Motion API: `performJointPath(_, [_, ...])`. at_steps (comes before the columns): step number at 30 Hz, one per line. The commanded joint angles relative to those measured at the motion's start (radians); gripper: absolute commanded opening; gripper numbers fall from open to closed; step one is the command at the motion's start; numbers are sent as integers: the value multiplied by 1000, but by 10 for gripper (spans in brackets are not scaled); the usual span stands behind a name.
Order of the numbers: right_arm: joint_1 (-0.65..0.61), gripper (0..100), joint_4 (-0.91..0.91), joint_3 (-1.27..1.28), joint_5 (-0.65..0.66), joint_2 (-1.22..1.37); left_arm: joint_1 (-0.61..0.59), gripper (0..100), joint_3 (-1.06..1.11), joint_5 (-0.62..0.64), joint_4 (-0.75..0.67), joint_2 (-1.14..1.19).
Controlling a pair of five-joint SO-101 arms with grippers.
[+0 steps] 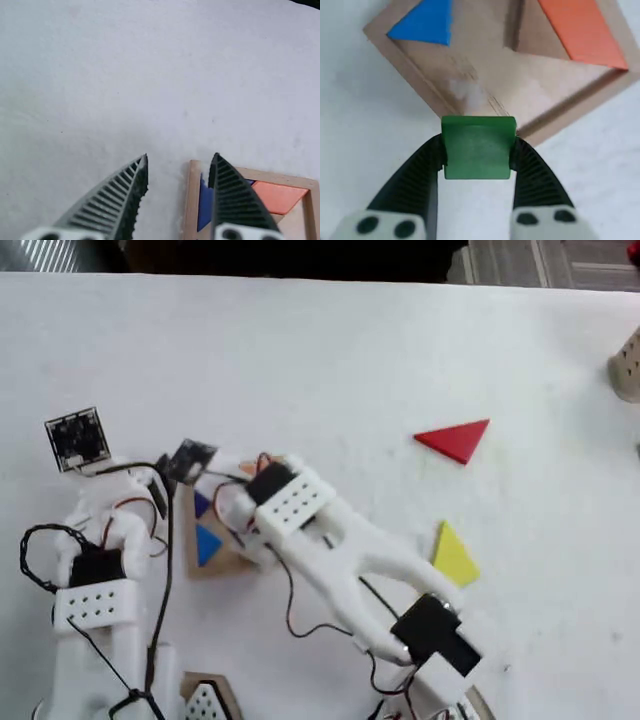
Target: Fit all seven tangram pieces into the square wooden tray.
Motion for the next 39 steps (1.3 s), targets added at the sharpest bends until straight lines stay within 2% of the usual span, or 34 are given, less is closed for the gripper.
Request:
performJointPath(1, [-33, 18, -165, 60, -9, -47, -12, 210, -9, -8, -29, -27])
performJointPath(6, [-54, 19, -331, 57, -9, 53, -12, 210, -9, -8, -29, -27])
performJointPath(9, [-58, 50, -364, -8, -9, 156, -12, 210, -9, -8, -29, -27])
performJointPath(15, [-56, 204, -199, -203, -9, 289, -12, 210, -9, -8, -29, -27])
performJointPath(27, [-56, 209, 68, -284, -5, 143, -10, 210, -9, -8, -29, -27])
performJointPath(33, [143, 195, 179, -219, -12, -59, -7, 208, -9, -8, -29, -27])
performJointPath(39, [326, 19, 131, -28, -32, -209, -5, 207, -9, 0, -29, -27])
